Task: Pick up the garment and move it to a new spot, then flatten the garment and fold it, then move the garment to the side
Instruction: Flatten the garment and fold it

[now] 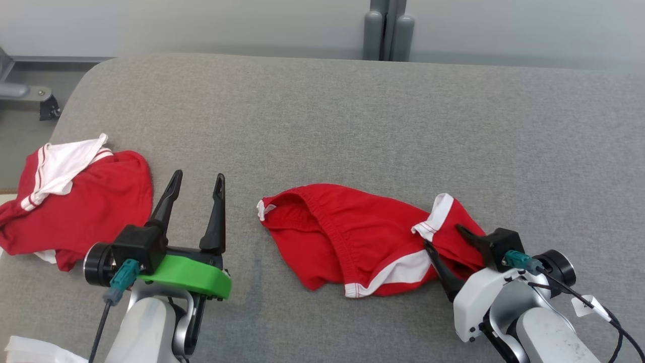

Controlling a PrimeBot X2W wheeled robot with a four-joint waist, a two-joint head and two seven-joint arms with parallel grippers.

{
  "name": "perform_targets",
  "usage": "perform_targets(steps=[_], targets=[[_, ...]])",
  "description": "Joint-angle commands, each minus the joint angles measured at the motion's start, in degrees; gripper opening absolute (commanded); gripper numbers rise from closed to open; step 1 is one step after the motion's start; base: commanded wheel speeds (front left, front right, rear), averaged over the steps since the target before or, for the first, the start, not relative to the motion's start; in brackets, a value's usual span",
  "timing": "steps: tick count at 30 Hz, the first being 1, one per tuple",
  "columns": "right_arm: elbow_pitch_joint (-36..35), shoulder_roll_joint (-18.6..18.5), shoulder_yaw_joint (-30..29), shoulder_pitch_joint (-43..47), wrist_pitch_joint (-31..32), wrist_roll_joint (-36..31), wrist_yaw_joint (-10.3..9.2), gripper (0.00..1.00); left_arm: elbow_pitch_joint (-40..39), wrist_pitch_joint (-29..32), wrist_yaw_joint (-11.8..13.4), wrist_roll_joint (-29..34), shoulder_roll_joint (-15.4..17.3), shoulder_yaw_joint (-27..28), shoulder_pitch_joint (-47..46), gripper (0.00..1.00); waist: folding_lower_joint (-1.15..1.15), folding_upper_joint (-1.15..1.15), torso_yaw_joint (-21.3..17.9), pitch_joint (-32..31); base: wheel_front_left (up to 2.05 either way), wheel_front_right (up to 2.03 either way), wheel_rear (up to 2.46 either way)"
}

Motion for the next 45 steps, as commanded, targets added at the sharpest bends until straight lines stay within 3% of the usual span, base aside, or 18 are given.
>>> perform_targets(steps=[1,2,3,4,11,19,21,22,27,33,45], targets=[[0.6,-0.3,-0.4,-0.9,0.6,-1.6,-0.07,1.00,0.1,0.0,-0.3,0.8,-0.4,0.1,-0.8,1.00,0.00,0.00,2.1,1.0,0.00,0.00,0.00],[0.9,-0.4,-0.8,-1.0,0.9,-2.3,-0.07,0.73,0.1,0.0,-0.4,0.9,-0.5,0.1,-0.9,1.00,0.00,0.00,2.3,1.0,0.00,0.00,0.00],[1.4,-0.2,-1.3,-0.9,1.4,-3.1,-0.06,0.10,0.1,0.0,-0.5,1.0,-0.7,0.2,-0.9,1.00,0.00,0.00,2.5,1.0,0.00,0.00,0.00],[1.4,0.3,-1.9,-0.8,1.4,-3.5,-0.06,0.00,0.1,0.0,-0.6,1.2,-0.8,0.3,-0.9,1.00,0.00,0.00,2.7,0.9,0.00,0.00,0.00],[-0.9,2.5,-8.7,0.7,-1.2,-3.4,-0.07,0.00,-0.3,0.0,-1.1,1.9,-1.6,1.0,-0.1,1.00,0.00,0.00,2.3,0.4,0.00,0.00,0.00],[-0.3,6.4,-24.7,2.9,-4.0,-0.3,-0.06,0.00,-0.8,0.0,-1.5,2.9,-2.0,1.6,0.5,1.00,0.00,0.00,0.2,0.1,0.00,0.00,0.00],[0.9,6.9,-27.4,2.9,-5.0,0.6,-0.06,0.95,-0.8,0.0,-1.5,3.0,-1.9,1.8,0.7,1.00,0.00,0.00,-0.4,0.1,0.00,0.00,0.00],[1.6,7.1,-28.4,2.8,-5.7,1.1,-0.06,1.00,-0.8,0.0,-1.6,3.2,-2.0,1.9,0.7,1.00,0.00,0.00,-0.7,0.2,0.00,0.00,0.00],[2.9,7.5,-28.9,1.9,-10.1,1.2,-0.06,1.00,-0.9,0.0,-1.5,3.6,-1.9,2.6,1.3,1.00,0.00,0.00,-2.2,0.0,0.00,0.00,0.00],[-1.2,5.2,-23.7,3.5,-14.7,0.6,-0.06,1.00,-1.4,0.0,-0.5,4.4,-1.8,3.8,3.1,1.00,0.00,0.00,-4.0,-1.7,0.00,0.00,0.00],[-13.1,4.9,-17.9,10.3,-10.5,1.2,-0.06,1.00,-2.1,0.0,0.8,4.7,-1.4,5.4,7.0,1.00,0.00,0.00,-6.1,-4.7,0.00,0.00,0.00]])
